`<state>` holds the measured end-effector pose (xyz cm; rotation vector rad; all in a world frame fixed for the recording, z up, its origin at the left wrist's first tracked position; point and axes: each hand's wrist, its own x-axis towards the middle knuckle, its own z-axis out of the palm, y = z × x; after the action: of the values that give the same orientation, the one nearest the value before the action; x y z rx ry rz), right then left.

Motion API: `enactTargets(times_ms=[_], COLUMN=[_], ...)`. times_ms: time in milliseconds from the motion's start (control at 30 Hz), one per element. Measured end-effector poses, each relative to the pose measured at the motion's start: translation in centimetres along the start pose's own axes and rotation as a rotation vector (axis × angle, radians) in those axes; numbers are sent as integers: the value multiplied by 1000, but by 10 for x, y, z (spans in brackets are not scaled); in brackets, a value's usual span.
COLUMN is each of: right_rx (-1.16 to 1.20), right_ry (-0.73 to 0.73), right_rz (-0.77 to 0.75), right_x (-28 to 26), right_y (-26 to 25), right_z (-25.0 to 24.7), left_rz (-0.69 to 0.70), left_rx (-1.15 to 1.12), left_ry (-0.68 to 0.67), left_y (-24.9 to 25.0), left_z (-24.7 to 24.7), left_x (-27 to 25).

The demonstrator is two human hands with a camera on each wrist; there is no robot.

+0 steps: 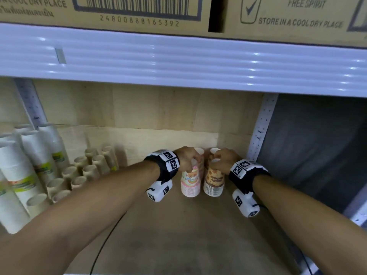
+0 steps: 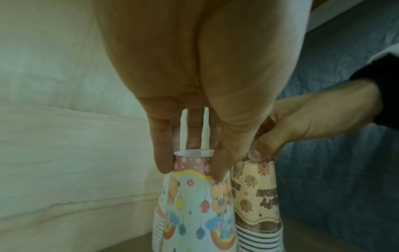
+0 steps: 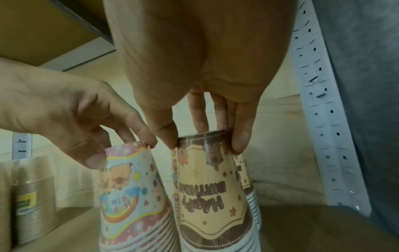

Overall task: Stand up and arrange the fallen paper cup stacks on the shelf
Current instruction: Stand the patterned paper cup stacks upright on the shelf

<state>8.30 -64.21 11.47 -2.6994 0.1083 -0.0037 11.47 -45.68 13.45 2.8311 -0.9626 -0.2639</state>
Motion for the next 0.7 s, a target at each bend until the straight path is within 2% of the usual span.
enactTargets(times_ms=[133, 333, 500, 633, 700], right_rx=[-19, -46, -73, -52, -26], right_ry=[24, 105, 22, 32, 19], right_rz=[-24, -32, 27, -78, -78], right_x=[1, 6, 11, 14, 14], right_y=[7, 13, 21, 23, 24], right_z=[1, 12, 16, 18, 16], left_rz=[43, 36, 38, 55, 57], left_rx=[5, -50, -87, -68, -77], left_ry=[6, -13, -12, 32, 51], left_y=[8, 9, 10, 9, 9], left_z=[5, 18, 23, 24, 25], left_x=[13, 25, 29, 31, 33])
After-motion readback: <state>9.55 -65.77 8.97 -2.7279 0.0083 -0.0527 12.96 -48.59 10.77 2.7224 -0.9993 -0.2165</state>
